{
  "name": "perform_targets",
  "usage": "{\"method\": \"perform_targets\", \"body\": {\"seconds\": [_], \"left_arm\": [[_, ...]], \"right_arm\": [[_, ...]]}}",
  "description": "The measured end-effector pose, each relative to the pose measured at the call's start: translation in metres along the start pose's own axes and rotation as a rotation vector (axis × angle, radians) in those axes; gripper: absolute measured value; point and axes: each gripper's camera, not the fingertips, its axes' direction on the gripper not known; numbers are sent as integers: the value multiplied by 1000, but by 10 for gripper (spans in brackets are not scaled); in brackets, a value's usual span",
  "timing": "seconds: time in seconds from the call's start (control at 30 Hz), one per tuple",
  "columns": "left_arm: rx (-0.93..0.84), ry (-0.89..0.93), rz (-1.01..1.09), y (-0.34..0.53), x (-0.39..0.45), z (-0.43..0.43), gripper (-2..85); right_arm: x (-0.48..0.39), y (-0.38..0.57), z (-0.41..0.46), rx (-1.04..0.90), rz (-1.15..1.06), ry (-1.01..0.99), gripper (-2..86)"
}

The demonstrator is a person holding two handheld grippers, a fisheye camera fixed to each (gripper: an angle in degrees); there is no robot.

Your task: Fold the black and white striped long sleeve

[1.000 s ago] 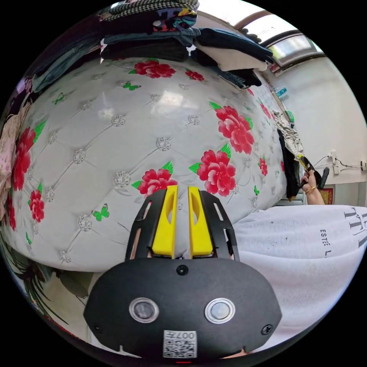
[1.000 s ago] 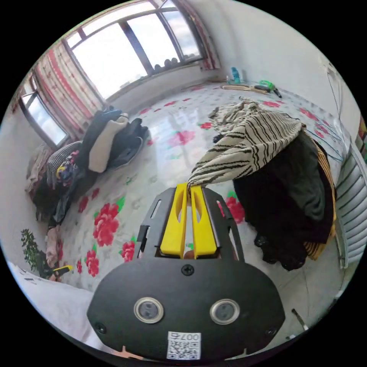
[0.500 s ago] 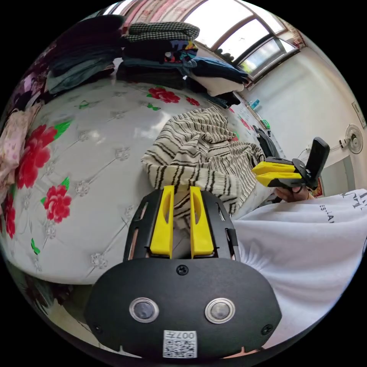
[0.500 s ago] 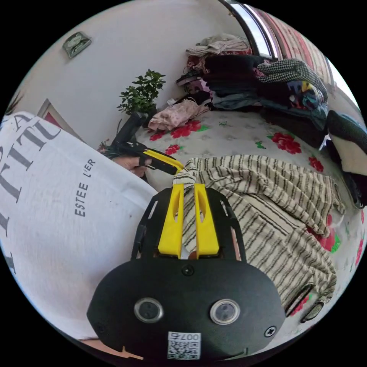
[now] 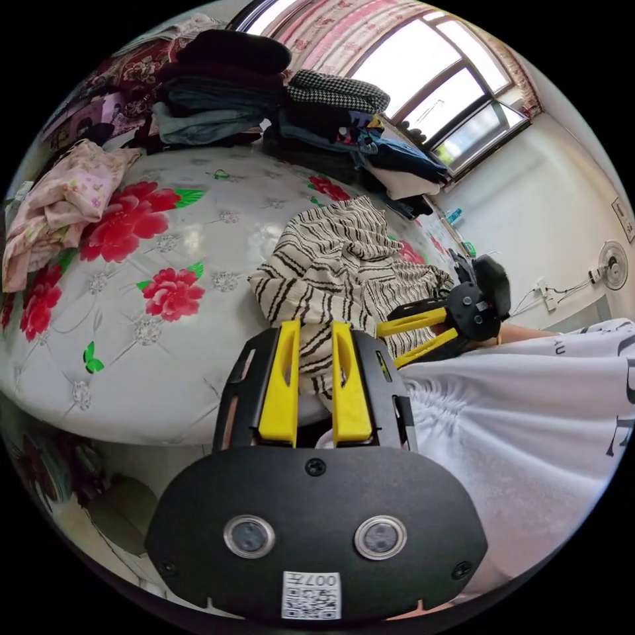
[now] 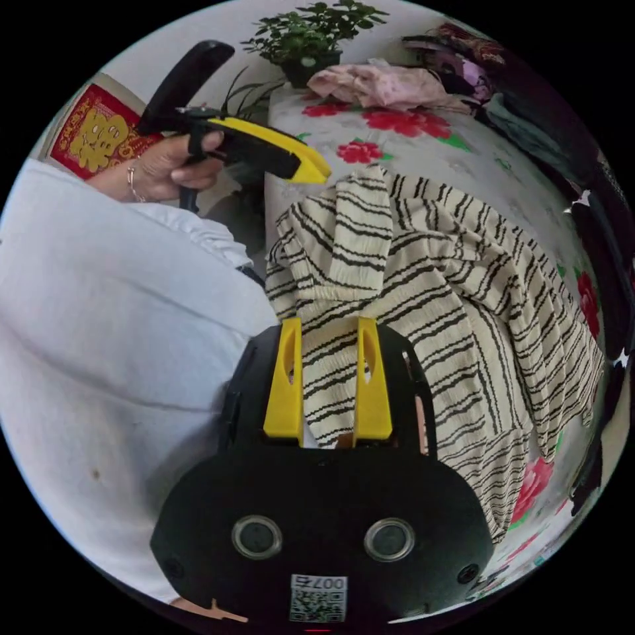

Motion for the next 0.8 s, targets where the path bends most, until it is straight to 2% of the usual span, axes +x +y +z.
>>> {"method": "perform_targets", "body": {"seconds": [0.03, 0.1, 0.17, 0.23, 0.33, 0.43, 0.6, 0.7, 0.8], "left_arm": [[-2, -16, -8, 10, -4, -3, 80], [-5, -24, -19, 24, -8, -6, 82], [-7, -9, -24, 35, -11, -6, 85], [-14, 21, -6, 42, -10, -4, 92], [-33, 34, 73, 36, 2, 5, 102], [-52, 71, 171, 16, 20, 20, 109], [-107, 241, 387, -29, 76, 51, 128], [-120, 310, 544, -50, 126, 62, 145], [-96, 285, 627, -69, 173, 70, 164]], "right_arm": [[-6, 4, -7, 99, -8, 101, 25], [-7, 1, -9, 34, 6, 117, 12], [-1, 8, -38, 117, 85, 111, 5], [13, 38, -101, 357, 272, 131, 1], [17, 85, -176, 573, 430, 215, -1], [7, 121, -235, 727, 496, 293, -2], [-14, 150, -272, 808, 570, 377, -3], [-30, 159, -283, 879, 559, 327, -3], [-51, 158, -300, 935, 514, 307, -3]]}}
